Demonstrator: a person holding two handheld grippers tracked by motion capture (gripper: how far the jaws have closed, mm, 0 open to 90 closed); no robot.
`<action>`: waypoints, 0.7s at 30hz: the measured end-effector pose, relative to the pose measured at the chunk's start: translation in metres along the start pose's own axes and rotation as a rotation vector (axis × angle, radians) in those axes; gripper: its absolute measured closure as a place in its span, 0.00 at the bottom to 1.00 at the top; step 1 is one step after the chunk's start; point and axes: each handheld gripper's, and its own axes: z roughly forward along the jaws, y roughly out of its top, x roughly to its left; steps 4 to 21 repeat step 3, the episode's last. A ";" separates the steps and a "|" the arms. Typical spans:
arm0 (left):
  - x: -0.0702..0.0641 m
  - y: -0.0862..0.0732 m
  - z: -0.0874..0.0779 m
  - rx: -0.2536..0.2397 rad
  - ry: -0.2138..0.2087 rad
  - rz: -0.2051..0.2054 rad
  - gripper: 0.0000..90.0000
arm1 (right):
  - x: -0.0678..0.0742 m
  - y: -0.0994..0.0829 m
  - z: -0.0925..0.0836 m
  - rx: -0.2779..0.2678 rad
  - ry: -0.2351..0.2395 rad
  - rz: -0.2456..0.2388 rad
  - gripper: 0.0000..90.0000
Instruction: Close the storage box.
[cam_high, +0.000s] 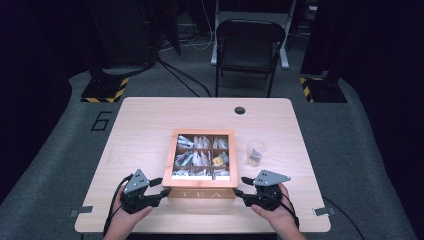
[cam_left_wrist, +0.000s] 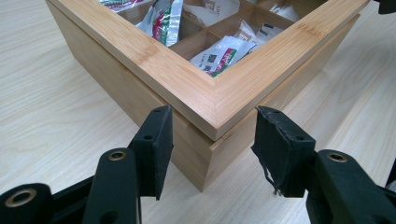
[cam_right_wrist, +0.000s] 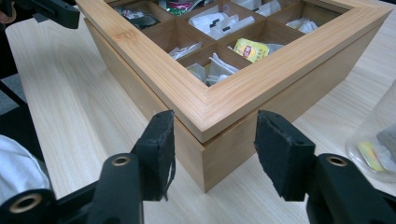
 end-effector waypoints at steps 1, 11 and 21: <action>0.000 -0.001 0.000 -0.002 -0.003 -0.007 0.52 | 0.000 0.000 0.001 -0.004 0.000 0.004 0.50; -0.001 -0.002 0.002 -0.011 0.001 -0.016 0.52 | 0.000 -0.001 0.002 -0.006 0.003 0.010 0.49; -0.001 -0.002 0.002 -0.011 0.001 -0.016 0.52 | 0.000 -0.001 0.002 -0.006 0.003 0.010 0.49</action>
